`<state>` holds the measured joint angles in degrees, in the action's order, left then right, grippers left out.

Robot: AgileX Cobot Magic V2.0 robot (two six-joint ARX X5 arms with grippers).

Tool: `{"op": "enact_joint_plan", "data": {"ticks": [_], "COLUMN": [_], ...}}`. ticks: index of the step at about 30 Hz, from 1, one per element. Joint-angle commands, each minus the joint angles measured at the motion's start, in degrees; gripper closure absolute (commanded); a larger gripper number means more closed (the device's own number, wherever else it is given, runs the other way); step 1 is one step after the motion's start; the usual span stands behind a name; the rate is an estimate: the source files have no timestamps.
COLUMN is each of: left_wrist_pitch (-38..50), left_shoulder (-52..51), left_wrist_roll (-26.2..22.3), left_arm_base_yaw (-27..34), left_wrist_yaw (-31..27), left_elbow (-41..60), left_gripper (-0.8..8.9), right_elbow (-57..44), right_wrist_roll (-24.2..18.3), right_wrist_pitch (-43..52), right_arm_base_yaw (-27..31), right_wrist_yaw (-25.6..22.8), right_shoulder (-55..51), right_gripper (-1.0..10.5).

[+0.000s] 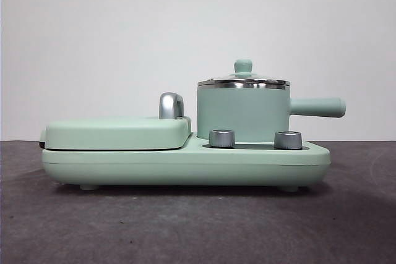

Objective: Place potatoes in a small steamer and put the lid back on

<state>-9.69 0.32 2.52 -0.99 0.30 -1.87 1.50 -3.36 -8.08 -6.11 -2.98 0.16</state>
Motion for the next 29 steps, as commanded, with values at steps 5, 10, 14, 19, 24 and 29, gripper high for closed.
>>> {"op": "enact_joint_plan", "data": {"ticks": [5, 10, 14, 19, 24, 29], "left_wrist_pitch": [0.7, 0.6, 0.6, 0.6, 0.6, 0.6], "left_shoulder": [0.0, 0.0, -0.1, -0.1, -0.1, -0.1], "left_wrist_roll": [-0.3, -0.3, -0.3, -0.3, -0.3, -0.3], "left_arm_base_yaw": [0.1, 0.1, 0.1, 0.1, 0.1, 0.1], "left_wrist_yaw": [0.0, 0.0, 0.0, 0.0, 0.0, 0.0], "left_elbow": [1.1, 1.1, 1.1, 1.1, 1.1, 1.1], "left_gripper": [8.07, 8.07, 8.07, 8.07, 8.07, 8.07], "right_elbow": [-0.8, -0.8, -0.8, -0.8, -0.8, -0.8], "right_wrist_roll": [2.3, 2.3, 2.3, 2.3, 2.3, 2.3], "right_wrist_pitch": [2.3, 2.3, 2.3, 2.3, 2.3, 2.3], "right_arm_base_yaw": [0.0, 0.0, 0.0, 0.0, 0.0, 0.0], "right_wrist_yaw": [0.4, 0.3, 0.3, 0.2, 0.1, 0.1], "right_shoulder": [0.0, 0.0, 0.0, 0.0, 0.0, 0.0], "right_gripper": [9.3, 9.3, 9.3, 9.3, 9.3, 9.3]}}
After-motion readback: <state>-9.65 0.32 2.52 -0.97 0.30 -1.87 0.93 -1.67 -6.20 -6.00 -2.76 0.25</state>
